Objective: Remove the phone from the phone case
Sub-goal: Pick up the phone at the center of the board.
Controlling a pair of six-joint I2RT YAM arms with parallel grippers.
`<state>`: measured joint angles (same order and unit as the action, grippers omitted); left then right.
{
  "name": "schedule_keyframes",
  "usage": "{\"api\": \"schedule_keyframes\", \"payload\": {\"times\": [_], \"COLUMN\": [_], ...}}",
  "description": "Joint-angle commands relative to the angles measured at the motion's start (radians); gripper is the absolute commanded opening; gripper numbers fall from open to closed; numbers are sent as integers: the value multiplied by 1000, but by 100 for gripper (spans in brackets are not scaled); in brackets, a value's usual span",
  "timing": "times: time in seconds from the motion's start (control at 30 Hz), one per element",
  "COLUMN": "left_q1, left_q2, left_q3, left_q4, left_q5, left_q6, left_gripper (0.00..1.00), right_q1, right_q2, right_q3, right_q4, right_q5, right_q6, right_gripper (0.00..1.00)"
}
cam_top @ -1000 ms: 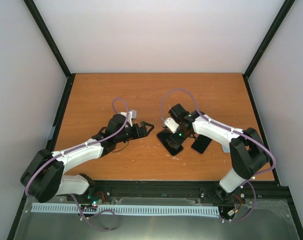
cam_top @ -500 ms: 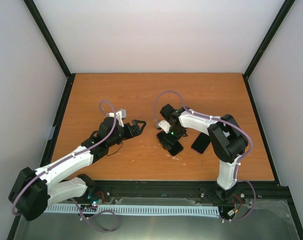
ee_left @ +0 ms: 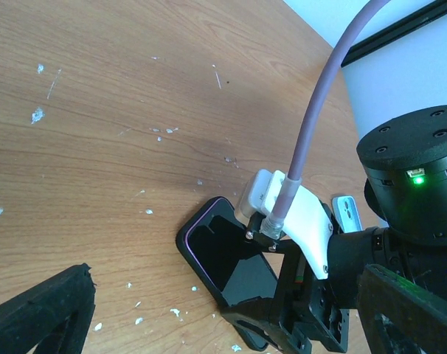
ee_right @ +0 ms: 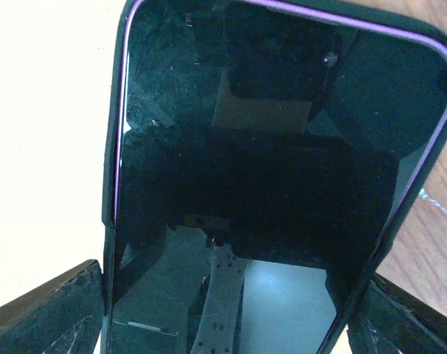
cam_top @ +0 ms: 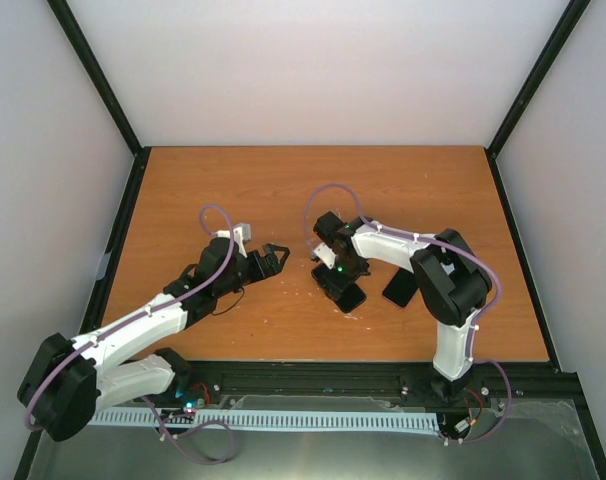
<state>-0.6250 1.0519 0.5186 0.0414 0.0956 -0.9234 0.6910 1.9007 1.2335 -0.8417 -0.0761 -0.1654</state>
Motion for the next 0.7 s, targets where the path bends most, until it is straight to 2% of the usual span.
{"api": "schedule_keyframes", "payload": {"times": [0.0,0.03,0.07,0.17,0.23,0.33,0.47,0.57,0.67], "left_q1": [5,5,5,5,5,5,6,6,7], "left_q2": [4,5,5,9,11,16,24,38,54], "left_q3": [7,9,10,16,18,21,26,23,13], "left_q4": [-14,-19,-21,-27,-30,-34,-36,-30,9], "left_q5": [-21,-24,-27,-32,-37,-41,-45,-42,-18], "left_q6": [0,1,1,0,1,0,5,5,3], "left_gripper": [98,98,98,98,98,98,98,98,99], "right_q1": [14,16,17,19,19,18,11,-14,-53], "right_q2": [102,112,122,148,166,185,175,109,0], "right_q3": [-36,-35,-35,-39,-45,-50,-43,-33,-28], "right_q4": [-10,-11,-12,-10,-2,4,-18,-31,-34], "right_q5": [78,77,72,65,73,79,32,8,-41], "right_q6": [13,13,14,14,17,19,15,3,-19], "right_gripper": [86,95,100,99,89,54,47,33,29]}}
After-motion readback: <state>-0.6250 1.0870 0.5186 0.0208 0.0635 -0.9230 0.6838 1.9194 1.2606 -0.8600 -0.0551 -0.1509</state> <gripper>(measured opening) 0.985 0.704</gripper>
